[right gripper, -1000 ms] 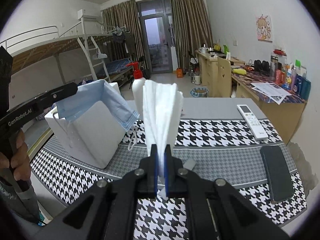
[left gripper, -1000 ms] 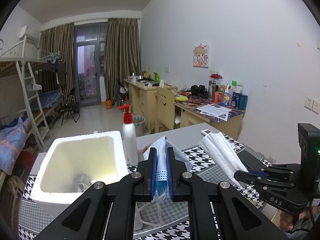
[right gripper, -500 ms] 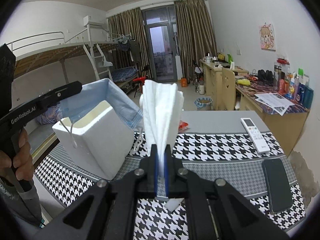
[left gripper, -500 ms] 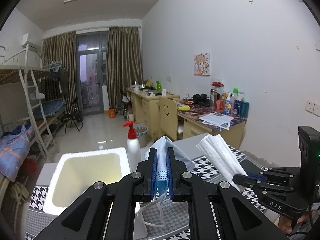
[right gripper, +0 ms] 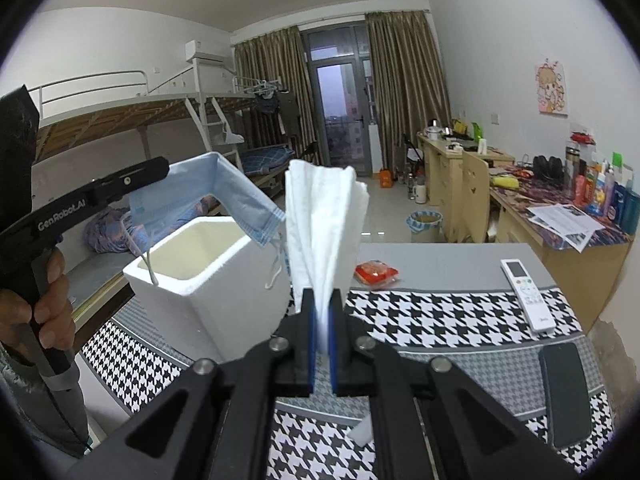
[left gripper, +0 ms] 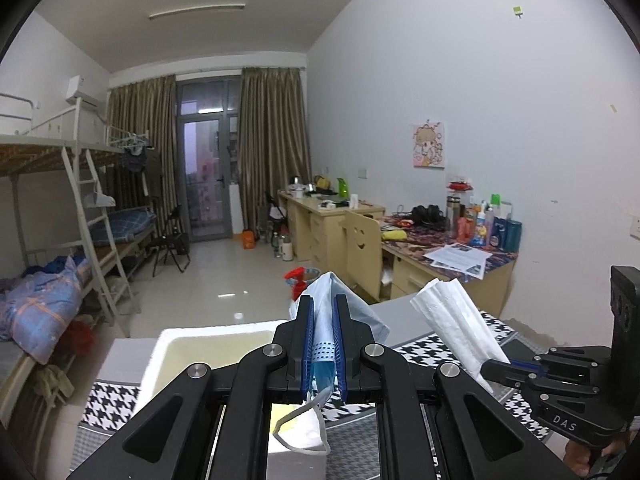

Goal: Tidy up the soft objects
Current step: 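Carry the face mask and tissue sheet with both tools over the foam box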

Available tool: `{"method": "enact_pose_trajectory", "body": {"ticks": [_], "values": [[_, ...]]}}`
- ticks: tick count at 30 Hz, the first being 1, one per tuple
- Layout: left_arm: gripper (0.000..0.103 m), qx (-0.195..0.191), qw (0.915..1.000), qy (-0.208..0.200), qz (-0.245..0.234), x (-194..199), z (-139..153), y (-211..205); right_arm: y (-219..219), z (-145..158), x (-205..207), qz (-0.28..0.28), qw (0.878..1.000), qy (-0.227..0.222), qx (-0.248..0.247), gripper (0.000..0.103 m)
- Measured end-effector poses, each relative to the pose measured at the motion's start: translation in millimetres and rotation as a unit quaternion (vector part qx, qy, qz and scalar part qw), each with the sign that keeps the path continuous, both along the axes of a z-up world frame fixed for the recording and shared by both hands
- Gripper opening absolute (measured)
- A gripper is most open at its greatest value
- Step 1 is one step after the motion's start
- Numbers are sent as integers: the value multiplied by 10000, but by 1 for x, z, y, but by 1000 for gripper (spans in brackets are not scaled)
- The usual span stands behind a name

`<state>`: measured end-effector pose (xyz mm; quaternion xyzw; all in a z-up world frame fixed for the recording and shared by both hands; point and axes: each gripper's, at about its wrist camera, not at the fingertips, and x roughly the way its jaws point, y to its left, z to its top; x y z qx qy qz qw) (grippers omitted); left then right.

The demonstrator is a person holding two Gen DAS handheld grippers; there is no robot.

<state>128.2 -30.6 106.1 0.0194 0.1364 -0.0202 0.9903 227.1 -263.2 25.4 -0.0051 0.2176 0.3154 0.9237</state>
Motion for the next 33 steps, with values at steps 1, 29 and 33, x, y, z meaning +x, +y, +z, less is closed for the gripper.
{"method": "enact_pose_trajectory", "body": {"ticks": [1,29,33], "values": [[10,8,10000,-5,34,0,1,1,2,0,0,36,10000,-9,2,7],[10,-64,9923,68,1237,5,-5,56,45,4,2,560,9984,-79,-48,7],[10,-73,9910,162,1327,9,-11,59,50,4,3,617,9980,-72,-79,7]]}}
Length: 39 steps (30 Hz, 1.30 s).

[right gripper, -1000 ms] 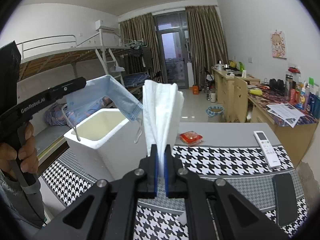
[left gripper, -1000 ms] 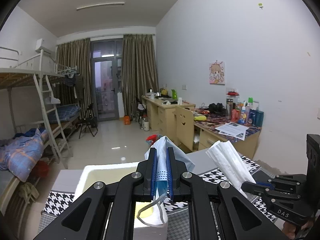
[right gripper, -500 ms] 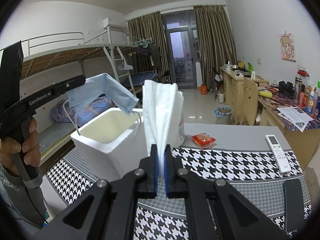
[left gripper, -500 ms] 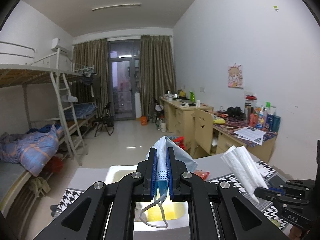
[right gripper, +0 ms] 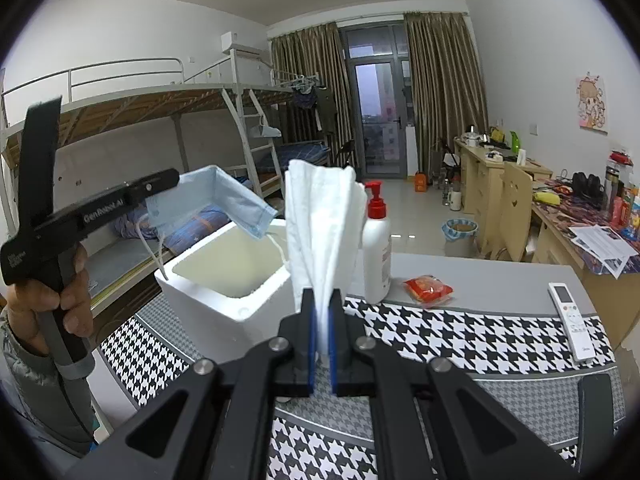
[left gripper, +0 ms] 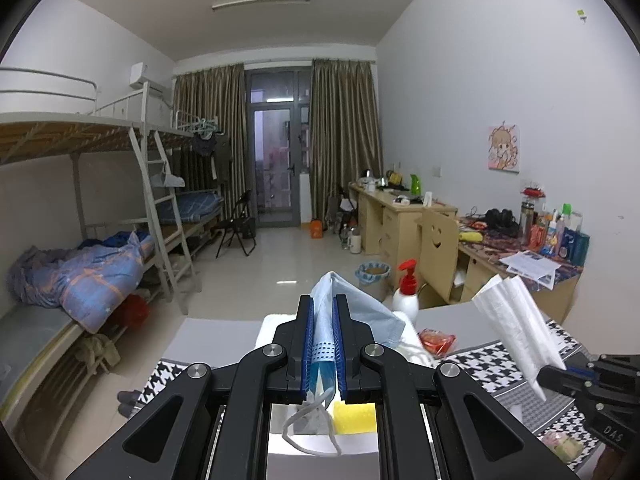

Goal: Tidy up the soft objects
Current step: 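Carry the face mask and tissue sheet with both tools over the foam box, then open the left tool to drop the face mask into the foam box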

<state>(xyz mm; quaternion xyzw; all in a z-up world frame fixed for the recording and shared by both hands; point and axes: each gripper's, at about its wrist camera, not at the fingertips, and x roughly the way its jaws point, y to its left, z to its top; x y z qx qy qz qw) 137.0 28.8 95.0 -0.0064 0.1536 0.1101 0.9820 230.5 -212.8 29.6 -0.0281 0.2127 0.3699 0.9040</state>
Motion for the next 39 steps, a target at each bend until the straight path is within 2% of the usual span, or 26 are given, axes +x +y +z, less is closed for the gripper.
{"method": "enact_pose_trajectory", "body": {"ticks": [15,17,18,19,21,23,25,27,30,34,39], "values": [[12,-136,9982,578,77,17,-27,15,22,0,3,87,9999,25,-145,7],[20,-160,9976,672,69,19,-30,18,25,-1,4,97,9998,34,-157,7],[39,-196,9972,721,57,20,-32,20,27,-1,3,101,9998,39,-166,7],[63,-227,9970,739,45,20,-33,21,27,-2,4,98,9998,42,-175,7],[79,-299,9972,676,65,18,-33,25,29,-2,5,83,9998,61,-189,7],[82,-278,9972,681,119,17,-33,27,31,-2,6,73,9998,79,-195,8],[90,-261,9971,697,135,17,-34,28,34,-2,6,75,9997,89,-213,8],[90,-257,9972,689,150,16,-34,30,35,-1,7,85,9997,100,-212,8],[98,-259,9974,663,147,15,-35,33,39,-1,9,97,9996,123,-221,8],[98,-345,9975,613,84,12,-34,38,45,0,9,119,9996,140,-228,8],[102,-253,9982,530,136,6,-34,38,51,2,10,161,9995,147,-223,8]]}}
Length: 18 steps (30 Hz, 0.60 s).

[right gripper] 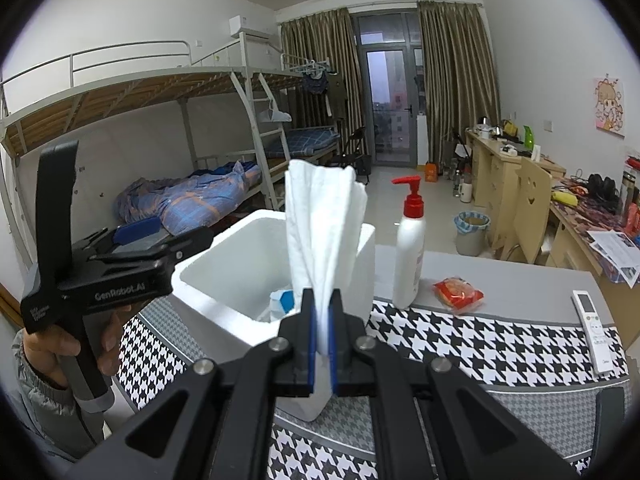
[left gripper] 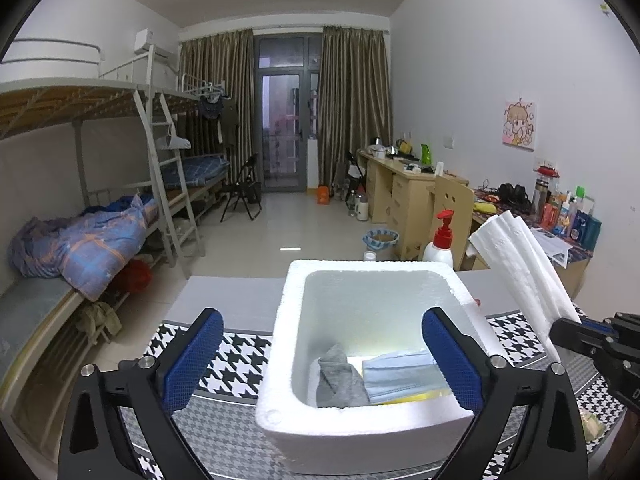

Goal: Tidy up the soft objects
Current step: 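Open the left tool to drop the face mask into the foam box, then lower the right tool into the foam box and release the tissue sheet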

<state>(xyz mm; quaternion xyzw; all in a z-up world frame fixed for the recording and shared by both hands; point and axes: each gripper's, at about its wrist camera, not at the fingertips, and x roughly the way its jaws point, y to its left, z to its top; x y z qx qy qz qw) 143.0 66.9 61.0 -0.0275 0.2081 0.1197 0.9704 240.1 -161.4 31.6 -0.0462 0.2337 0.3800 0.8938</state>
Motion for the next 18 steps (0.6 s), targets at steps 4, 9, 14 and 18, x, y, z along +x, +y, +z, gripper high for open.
{"method": "enact_pose_trajectory", "body": {"ticks": [4,9,14,18], "values": [[102,-23,10000,-30,-16,-4,-1,3,6,1,2,20,10000,31,-15,8],[102,32,10000,-54,36,-12,-2,5,13,0,2,69,10000,47,-53,8],[102,11,9999,-106,12,-19,-2,8,20,0,2,103,9999,69,-70,8],[102,13,9999,-108,1,-23,-4,9,27,2,3,135,9998,86,-99,8]]}}
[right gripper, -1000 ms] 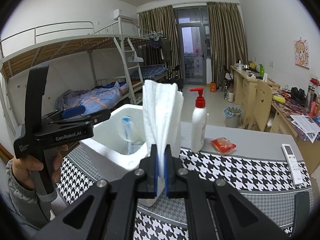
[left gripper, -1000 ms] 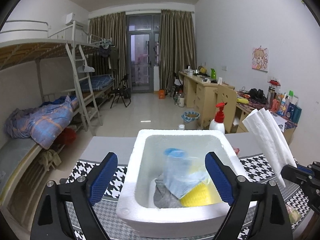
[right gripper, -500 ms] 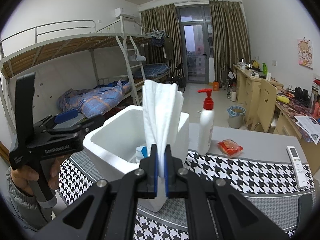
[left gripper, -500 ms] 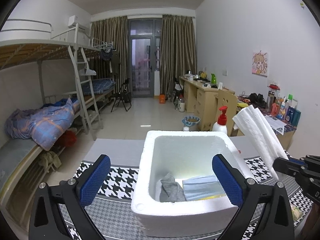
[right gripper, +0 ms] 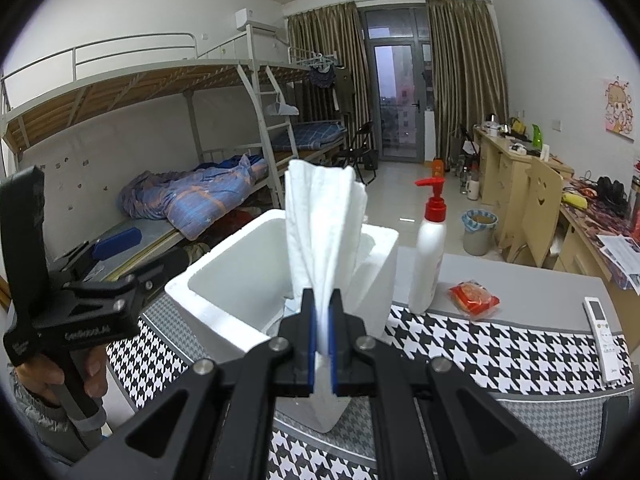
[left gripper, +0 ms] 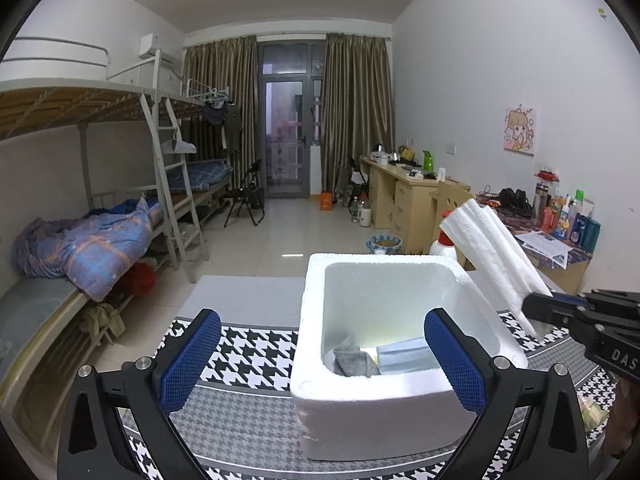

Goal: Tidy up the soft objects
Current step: 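Lower the right tool into the foam box and release the tissue sheet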

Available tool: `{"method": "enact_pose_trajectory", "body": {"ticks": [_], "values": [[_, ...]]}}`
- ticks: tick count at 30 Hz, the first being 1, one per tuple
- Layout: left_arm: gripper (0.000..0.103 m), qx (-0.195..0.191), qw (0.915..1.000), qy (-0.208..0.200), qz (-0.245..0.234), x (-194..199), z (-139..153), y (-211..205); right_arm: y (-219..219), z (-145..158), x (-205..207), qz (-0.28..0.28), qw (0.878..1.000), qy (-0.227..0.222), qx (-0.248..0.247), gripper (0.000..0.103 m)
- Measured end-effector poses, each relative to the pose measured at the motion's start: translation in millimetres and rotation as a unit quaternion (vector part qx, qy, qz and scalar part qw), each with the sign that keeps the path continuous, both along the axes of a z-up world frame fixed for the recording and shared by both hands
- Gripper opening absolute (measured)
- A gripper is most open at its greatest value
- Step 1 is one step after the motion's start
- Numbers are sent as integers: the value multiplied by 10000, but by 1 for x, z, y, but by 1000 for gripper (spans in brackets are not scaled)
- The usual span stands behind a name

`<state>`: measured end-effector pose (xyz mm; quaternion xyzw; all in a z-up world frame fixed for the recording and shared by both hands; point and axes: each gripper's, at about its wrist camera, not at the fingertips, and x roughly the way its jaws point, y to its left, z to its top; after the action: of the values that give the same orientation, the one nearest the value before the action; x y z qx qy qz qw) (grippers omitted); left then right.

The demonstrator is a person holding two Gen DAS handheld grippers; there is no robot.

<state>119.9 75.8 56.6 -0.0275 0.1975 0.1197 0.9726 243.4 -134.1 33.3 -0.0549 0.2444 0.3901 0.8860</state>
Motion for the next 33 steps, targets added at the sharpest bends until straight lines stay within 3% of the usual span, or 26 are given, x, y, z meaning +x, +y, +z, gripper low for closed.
{"method": "enact_pose_trajectory", "body": {"ticks": [15,17,18,19,33], "values": [[102,-143,9999,-62,-20,-9,-5,3,32,-3,11,275,9995,169,-31,8],[102,-172,9998,-56,-21,-10,-7,5,38,-7,14,296,9992,228,-117,24],[102,-186,9998,-55,-33,-10,-7,6,40,-7,14,281,9993,227,-120,40],[102,-201,9998,-51,-33,-9,-8,6,39,-7,13,243,9995,189,-55,49],[102,-274,9996,-42,6,-13,-10,7,32,-2,2,222,9997,98,11,54]]}}
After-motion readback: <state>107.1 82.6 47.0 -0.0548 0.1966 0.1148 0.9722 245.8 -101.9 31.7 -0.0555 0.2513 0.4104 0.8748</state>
